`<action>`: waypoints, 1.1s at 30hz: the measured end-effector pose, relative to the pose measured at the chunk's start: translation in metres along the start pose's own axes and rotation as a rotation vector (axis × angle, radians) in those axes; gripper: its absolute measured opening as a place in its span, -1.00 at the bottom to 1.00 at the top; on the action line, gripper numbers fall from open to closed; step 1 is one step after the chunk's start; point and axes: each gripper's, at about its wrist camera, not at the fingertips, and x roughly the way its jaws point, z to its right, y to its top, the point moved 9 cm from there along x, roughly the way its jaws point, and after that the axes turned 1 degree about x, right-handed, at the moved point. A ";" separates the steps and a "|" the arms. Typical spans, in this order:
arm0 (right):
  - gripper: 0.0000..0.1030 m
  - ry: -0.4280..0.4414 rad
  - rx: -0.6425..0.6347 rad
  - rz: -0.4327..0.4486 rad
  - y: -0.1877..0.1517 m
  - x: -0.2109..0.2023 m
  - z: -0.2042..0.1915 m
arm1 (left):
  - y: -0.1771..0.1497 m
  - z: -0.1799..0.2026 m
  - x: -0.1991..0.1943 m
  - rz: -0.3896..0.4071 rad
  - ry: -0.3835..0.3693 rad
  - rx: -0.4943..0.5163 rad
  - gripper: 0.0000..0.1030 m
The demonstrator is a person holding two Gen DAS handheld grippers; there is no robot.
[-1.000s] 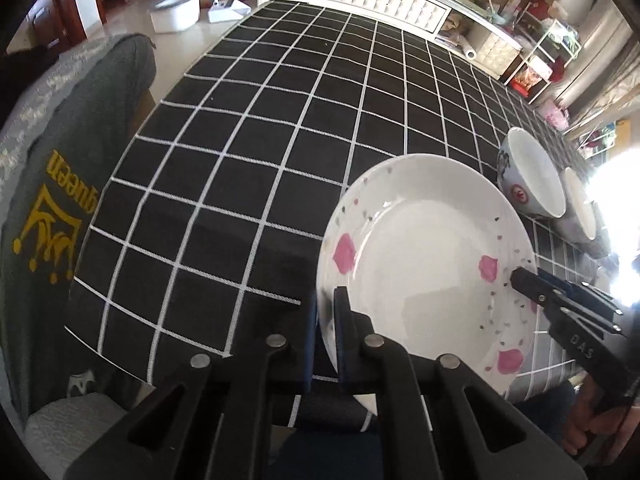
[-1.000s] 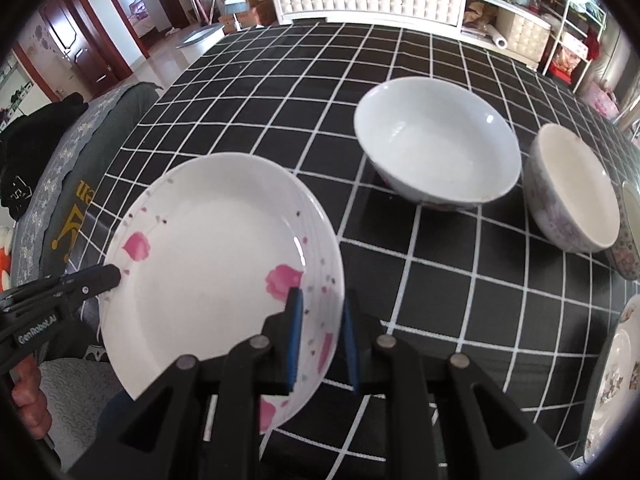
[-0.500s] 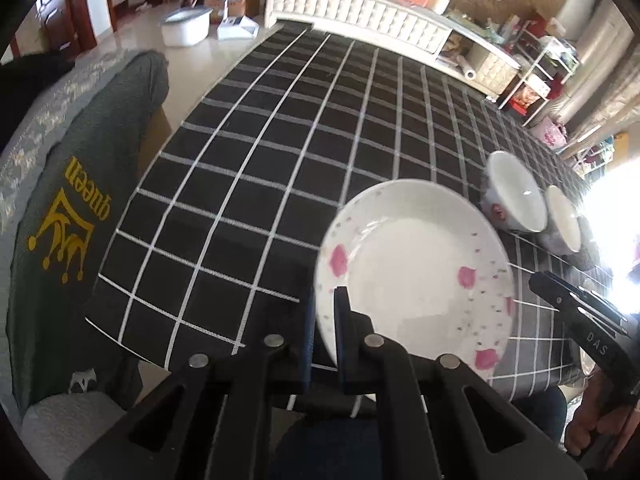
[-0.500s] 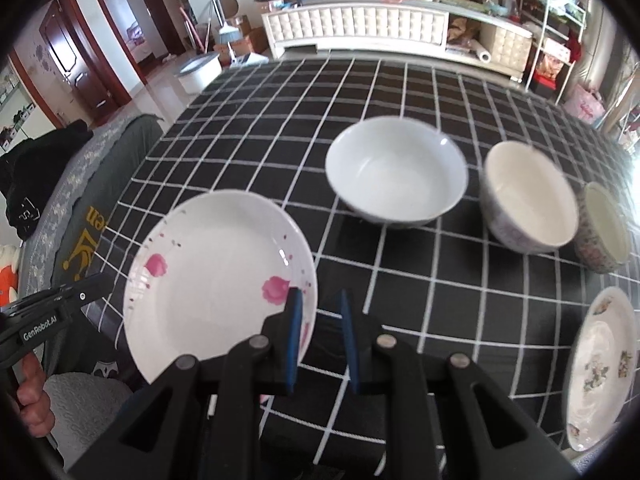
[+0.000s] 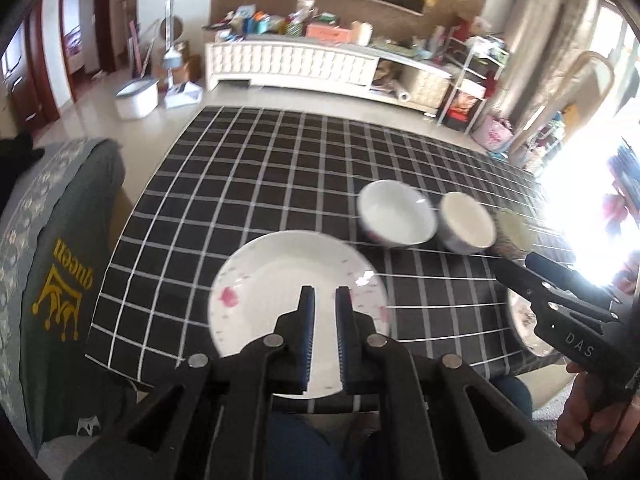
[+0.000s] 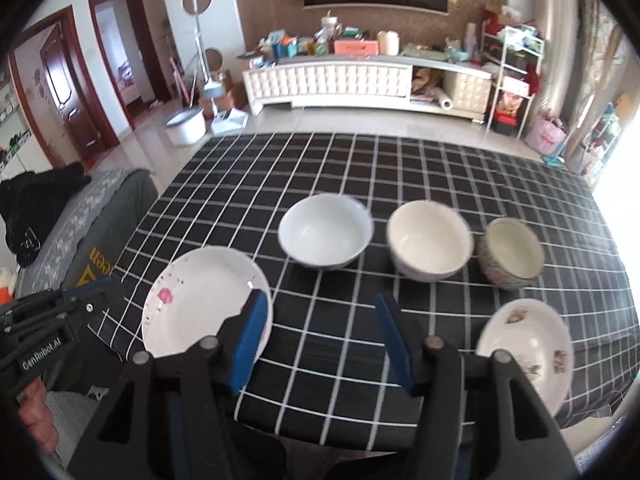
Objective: Organize plates and bowls
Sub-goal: 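Grasp the rim of the bear-print plate with the right gripper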
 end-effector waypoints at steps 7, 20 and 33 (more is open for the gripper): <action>0.29 -0.024 0.045 0.044 0.004 -0.031 0.033 | 0.006 0.051 -0.014 0.038 -0.018 0.077 -0.34; 0.34 -0.045 0.048 0.045 -0.009 -0.049 0.094 | 0.005 0.148 -0.014 0.056 -0.078 0.207 -0.20; 0.34 -0.099 0.179 0.018 -0.034 -0.060 0.185 | 0.000 0.236 0.027 0.003 -0.147 0.296 -0.08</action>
